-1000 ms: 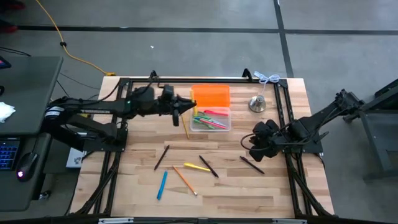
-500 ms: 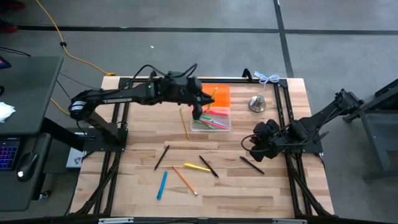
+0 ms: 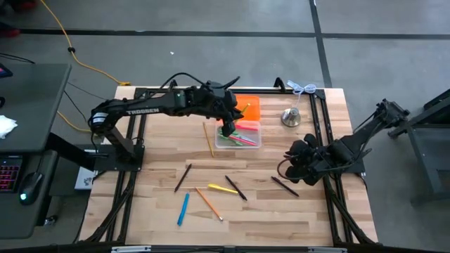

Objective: Pick & place school supplies into a supply box
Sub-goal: Put the right yellow highlighter into the supply box

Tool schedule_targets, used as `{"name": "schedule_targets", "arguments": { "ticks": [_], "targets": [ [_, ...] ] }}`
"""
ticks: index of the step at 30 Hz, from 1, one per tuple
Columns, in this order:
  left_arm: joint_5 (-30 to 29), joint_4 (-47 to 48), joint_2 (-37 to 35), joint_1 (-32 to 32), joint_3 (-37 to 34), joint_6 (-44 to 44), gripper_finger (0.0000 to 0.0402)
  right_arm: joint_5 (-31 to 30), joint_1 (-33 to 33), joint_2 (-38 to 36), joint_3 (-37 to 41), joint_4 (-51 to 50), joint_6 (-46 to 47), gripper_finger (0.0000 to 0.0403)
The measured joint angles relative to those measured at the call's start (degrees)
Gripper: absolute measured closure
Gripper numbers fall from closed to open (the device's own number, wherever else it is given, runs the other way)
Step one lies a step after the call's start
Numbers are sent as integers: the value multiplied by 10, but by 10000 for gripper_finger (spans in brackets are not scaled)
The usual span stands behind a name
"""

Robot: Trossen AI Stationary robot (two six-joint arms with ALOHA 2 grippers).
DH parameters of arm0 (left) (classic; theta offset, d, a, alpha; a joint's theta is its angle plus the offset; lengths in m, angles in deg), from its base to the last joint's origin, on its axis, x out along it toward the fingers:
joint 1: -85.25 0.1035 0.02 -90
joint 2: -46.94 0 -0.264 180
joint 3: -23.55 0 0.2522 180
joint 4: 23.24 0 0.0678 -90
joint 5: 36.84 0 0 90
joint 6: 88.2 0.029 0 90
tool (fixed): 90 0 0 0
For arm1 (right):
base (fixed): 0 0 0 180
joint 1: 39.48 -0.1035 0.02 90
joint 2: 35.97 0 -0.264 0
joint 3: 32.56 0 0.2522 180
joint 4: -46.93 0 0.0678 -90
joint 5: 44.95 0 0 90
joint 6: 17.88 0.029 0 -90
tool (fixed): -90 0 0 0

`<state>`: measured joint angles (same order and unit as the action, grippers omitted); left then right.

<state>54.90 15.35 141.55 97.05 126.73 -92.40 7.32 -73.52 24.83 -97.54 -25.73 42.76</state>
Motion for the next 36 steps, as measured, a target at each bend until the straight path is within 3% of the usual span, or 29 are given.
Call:
{"name": "schedule_targets", "arguments": {
  "ticks": [12, 26, 36],
  "targets": [
    [27, 32, 32, 21, -2, 10, 346, 7, -11, -28, 54, 31, 9, 359],
    [39, 45, 68, 33, -2, 10, 346, 14, 21, -178, 204, 276, -92, 360],
    [40, 42, 100, 34, -2, 0, 346, 96, 89, -263, 279, 426, -203, 360]
  ]
}}
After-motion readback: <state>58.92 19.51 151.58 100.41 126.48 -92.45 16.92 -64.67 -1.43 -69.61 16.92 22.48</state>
